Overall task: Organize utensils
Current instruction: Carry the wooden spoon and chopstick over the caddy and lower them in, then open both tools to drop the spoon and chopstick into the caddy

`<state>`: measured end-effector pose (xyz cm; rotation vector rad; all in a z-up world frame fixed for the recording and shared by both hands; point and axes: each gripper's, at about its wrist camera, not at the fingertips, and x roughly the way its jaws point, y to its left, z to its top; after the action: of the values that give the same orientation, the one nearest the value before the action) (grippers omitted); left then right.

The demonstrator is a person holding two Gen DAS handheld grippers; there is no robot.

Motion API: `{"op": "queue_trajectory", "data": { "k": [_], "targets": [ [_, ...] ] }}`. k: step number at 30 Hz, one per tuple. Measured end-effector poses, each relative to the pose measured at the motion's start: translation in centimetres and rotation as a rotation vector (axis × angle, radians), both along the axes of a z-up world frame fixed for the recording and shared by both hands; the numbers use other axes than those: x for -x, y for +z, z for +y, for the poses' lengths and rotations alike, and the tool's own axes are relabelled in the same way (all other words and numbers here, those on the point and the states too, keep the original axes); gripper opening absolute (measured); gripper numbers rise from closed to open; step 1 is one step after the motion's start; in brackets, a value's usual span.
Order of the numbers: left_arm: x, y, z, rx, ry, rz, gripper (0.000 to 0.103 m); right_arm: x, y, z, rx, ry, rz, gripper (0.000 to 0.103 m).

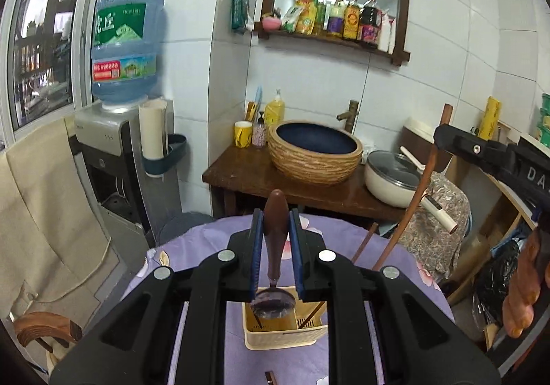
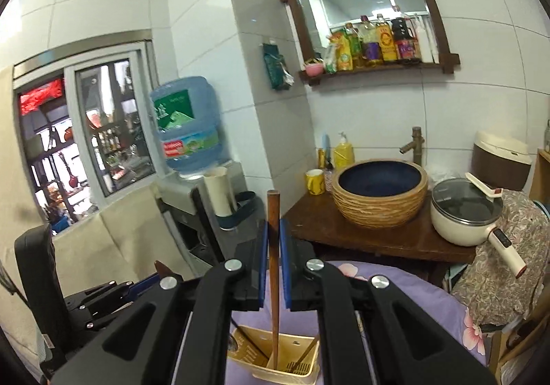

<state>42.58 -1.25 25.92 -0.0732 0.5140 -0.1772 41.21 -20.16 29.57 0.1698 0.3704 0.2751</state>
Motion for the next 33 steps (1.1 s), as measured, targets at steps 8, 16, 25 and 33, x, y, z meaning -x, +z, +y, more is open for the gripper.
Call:
{"op": "queue_trajectory", "data": {
  "k": [8, 16, 25, 33],
  "targets": [
    [-2.6, -7.2, -0.8, -0.012, 0.023, 0.092, 0.016, -2.2, -6.8, 0.5, 0.02, -0.04, 0.068, 0.007],
    [-3.0, -12.7, -0.7, -0.014, 0.015, 0.167, 0.016, -2.6, -11.3, 1.3, 0.041, -0.048, 0.111, 0.007],
    [-3.3, -16.4, -0.8, -0.022, 0.016, 0.218, 0.016, -2.7, -13.7, 1.0, 0.045, -0.067, 0.144, 0.007],
    [-2.6, -16.5, -1.0, -0.039, -0.005, 0.173, 0.023, -2.3, -13.7, 0.2, 0.039, -0.09, 0.116, 0.043]
  ]
}}
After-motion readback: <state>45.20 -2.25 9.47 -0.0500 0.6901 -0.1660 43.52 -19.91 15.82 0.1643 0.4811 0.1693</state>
